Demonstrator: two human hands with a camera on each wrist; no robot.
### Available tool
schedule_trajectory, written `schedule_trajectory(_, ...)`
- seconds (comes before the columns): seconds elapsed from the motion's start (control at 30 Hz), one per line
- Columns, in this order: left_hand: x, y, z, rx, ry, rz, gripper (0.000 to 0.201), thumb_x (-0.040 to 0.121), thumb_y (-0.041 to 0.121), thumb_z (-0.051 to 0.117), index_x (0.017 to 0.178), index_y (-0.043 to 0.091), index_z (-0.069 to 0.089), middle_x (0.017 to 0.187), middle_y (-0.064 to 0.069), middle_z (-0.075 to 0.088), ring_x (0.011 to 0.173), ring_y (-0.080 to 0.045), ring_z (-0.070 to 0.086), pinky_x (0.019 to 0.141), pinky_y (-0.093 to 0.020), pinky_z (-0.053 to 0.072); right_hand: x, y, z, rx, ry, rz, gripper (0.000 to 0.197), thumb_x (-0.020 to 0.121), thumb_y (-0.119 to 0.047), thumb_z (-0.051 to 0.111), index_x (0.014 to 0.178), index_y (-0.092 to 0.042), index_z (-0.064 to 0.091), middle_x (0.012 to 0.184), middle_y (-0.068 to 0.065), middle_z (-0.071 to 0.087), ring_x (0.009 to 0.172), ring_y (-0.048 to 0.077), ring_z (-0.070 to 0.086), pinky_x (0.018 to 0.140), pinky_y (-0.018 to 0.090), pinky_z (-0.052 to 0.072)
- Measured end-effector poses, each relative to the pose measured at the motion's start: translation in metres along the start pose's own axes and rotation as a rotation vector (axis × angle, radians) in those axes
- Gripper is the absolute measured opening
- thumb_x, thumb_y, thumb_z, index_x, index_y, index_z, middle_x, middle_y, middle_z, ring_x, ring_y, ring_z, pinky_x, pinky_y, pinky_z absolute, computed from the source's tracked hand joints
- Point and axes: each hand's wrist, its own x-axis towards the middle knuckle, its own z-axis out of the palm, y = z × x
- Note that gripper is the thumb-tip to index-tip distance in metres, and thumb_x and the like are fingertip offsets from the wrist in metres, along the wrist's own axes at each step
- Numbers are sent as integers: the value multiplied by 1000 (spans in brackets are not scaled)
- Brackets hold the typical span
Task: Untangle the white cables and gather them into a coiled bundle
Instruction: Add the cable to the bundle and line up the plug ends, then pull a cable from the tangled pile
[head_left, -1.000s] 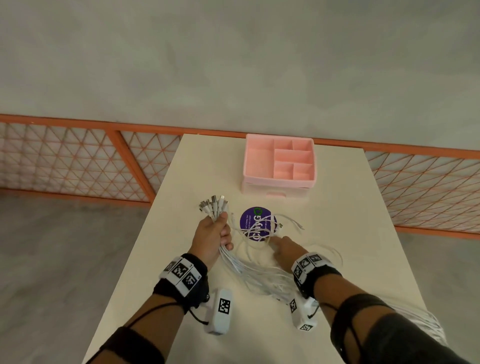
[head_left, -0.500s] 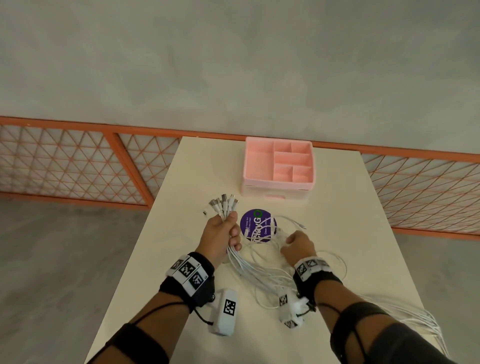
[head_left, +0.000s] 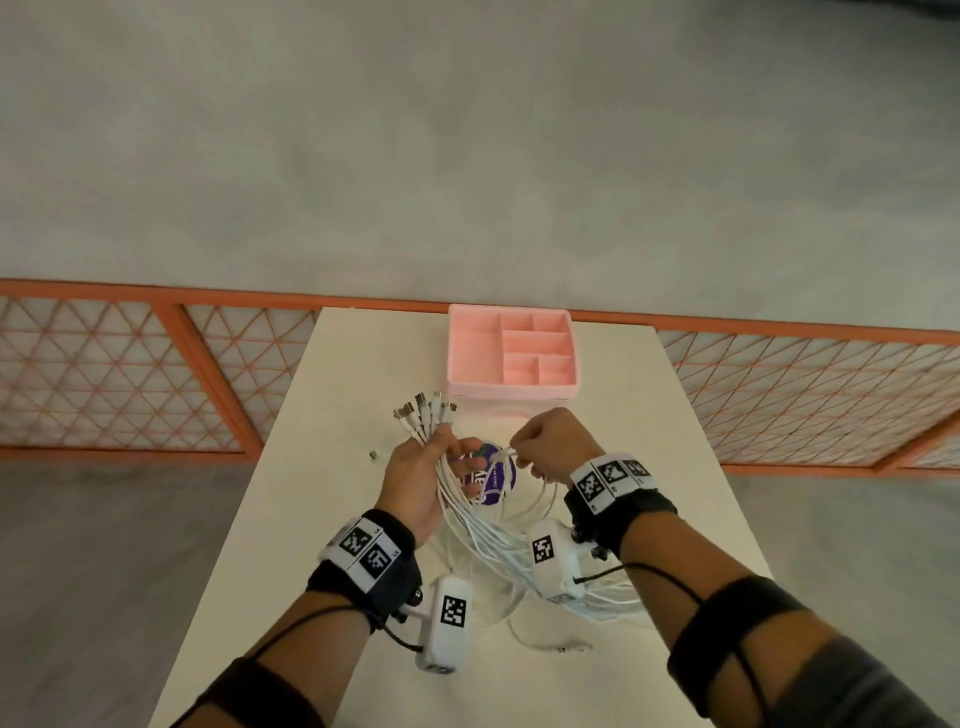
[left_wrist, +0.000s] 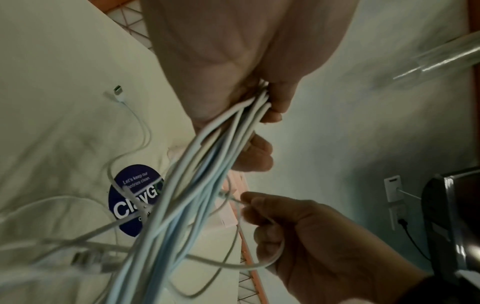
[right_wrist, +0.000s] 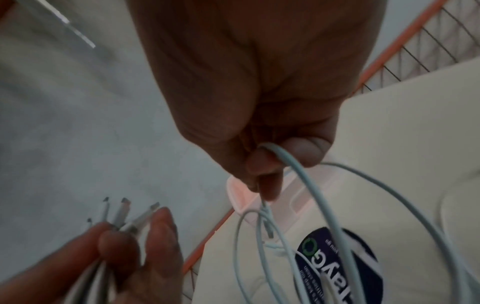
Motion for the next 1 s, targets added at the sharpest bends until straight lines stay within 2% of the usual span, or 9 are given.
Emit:
schedule_trajectory(0.1,1,-3,3,34,-3,31,29,105,21,47,80,7,52,63,-9,58,44,-19,49,46,-29,49,-5,2,2,92,105,-40,19,82,-7,60,76,9,68,57,7,55,47,15,45,48,24,39)
schedule_trajectory(0.23,6,-8,5,66,37,33,35,105,23,48,71,16,44,55,1,28,42,-12,26,42,-26,36,-14,-7,-4,225,125,-56,18,91,-8,51,87,5,63,63,7,55,48,17,51,50,28,51)
schedule_trajectory(0.37,2,-9,10,99,31,33,32,104,22,48,72,16,45,56,1,28,42,-12,25,43,-25,32,-22,-14,-5,96,-72,-31,19,93,-10,50,97,1,65,55,5,49,39,15,50,49,34,55)
schedule_trajectory(0.47,-1,-8,12,123,8,52,31,105,21,48,74,15,48,56,0,37,41,-11,28,43,-26,32,-20,-15,-5,36,-95,1,26,95,-7,40,112,-10,60,69,8,64,49,16,54,54,30,52)
schedule_trajectory(0.53,-3,-7,12,142,5,63,30,105,22,48,76,13,49,60,-4,47,41,-12,30,44,-26,32,-23,-17,-3,-158,-192,23,28,94,-7,40,117,-13,56,77,8,70,55,18,56,57,30,50)
schedule_trajectory(0.6,-3,-7,13,153,3,72,31,105,22,48,76,12,50,62,-5,52,41,-12,31,44,-26,32,-22,-15,1,-199,-155,-27,22,94,-11,45,110,-9,60,75,8,70,56,17,55,58,30,47)
schedule_trajectory(0.73,-4,-9,12,150,15,78,34,105,23,47,71,14,46,55,1,38,41,-11,31,45,-26,33,-21,-19,1,30,60,-196,18,95,-22,54,80,-15,63,60,3,69,44,6,52,57,27,46)
schedule_trajectory(0.87,0,-15,12,175,26,61,31,105,25,48,76,14,47,54,3,35,40,-12,32,45,-29,36,-29,-30,5,217,119,-278,23,95,-27,58,80,-11,64,56,3,66,43,3,52,57,25,40)
schedule_trajectory(1.0,0,-17,14,171,34,84,30,104,35,49,87,10,52,57,0,35,42,-13,34,45,-29,39,-36,-34,24,233,75,-323,24,96,-27,54,79,-15,65,62,-3,64,53,10,58,61,35,52)
